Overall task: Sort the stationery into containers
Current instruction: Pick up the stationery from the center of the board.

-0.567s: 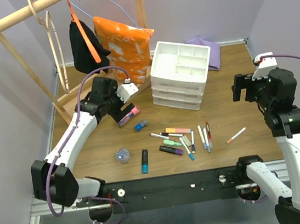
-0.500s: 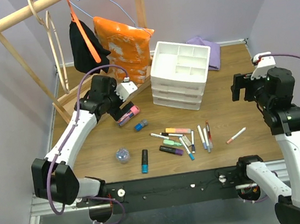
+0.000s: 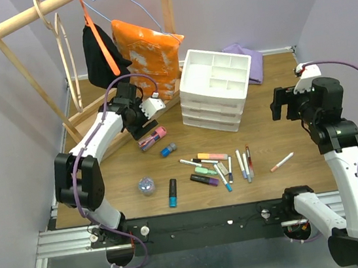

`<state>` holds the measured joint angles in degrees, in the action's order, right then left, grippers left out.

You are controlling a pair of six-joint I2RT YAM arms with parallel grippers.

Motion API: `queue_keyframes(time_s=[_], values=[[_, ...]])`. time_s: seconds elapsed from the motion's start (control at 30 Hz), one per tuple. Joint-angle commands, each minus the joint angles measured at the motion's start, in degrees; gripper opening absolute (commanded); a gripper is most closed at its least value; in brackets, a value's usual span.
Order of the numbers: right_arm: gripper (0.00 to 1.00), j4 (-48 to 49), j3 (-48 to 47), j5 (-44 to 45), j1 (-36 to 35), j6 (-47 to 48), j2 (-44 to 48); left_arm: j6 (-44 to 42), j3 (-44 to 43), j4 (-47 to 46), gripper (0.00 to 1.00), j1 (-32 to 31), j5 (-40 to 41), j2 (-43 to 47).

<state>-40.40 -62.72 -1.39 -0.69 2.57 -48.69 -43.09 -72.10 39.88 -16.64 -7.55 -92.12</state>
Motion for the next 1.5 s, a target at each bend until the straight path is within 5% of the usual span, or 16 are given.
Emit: queue_keyframes(time_s=[0.0, 0.6, 1.13, 1.47], values=[[1.0, 1.6, 1.5, 0.3, 0.2, -0.4, 0.0, -0.4, -4.7, 3.5, 0.81, -0.1, -2.6, -3.0], [1.0, 4.4, 2.4, 1.1, 0.4, -0.7, -2.8, -0.3, -8.0, 9.7, 0.81, -2.6, -6.9, -11.3], [1.0, 3.2, 1.4, 0.2, 1.7, -1.1, -4.0, 5.6, -6.0, 4.6, 0.77, -3.0, -4.4, -17.8], [1.0, 3.6, 2.2, -0.7, 1.8, -1.5, -3.3, 7.2, 0.7, 0.9, 0.47, -3.0, -4.6, -15.7]])
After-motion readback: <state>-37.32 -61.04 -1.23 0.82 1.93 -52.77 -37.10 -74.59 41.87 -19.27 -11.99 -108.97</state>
